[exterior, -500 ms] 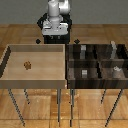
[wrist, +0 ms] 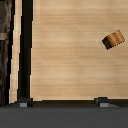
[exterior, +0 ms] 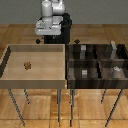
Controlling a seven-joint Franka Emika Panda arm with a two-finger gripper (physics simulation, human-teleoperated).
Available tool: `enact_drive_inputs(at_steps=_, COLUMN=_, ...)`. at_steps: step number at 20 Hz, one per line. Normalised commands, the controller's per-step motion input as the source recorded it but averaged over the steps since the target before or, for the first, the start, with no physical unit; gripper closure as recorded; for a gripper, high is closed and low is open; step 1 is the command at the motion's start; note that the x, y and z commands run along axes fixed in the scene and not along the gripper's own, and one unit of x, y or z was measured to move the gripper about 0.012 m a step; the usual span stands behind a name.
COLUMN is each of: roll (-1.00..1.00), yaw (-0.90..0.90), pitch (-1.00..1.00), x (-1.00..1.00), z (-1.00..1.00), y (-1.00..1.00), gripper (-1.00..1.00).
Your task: Place the loaf of bread into the appropriate compartment.
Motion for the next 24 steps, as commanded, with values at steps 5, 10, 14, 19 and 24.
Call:
enact_drive_inputs(at_steps=5, roll=0.00, yaw=0.00, pitch=0.00, x=0.00, z=0.00, y=-1.00, gripper=-1.00)
enact_drive_inputs(at_steps=10, roll=0.00, yaw=0.00, pitch=0.00, x=0.00, z=0.00, y=-1.00, gripper=-1.00)
enact_drive_inputs(at_steps=14, roll=0.00, yaw=0.00, pitch=0.00, x=0.75, z=0.00, y=-0.25, gripper=-1.00)
enact_drive_inputs(at_steps=19, roll=0.00, yaw=0.00, pitch=0.00, x=1.00, z=0.00, y=0.00, gripper=-1.00)
enact_drive_inputs(at_steps=24, roll=0.00, yaw=0.00, pitch=0.00, x=1.00, z=0.00, y=0.00, gripper=-1.00)
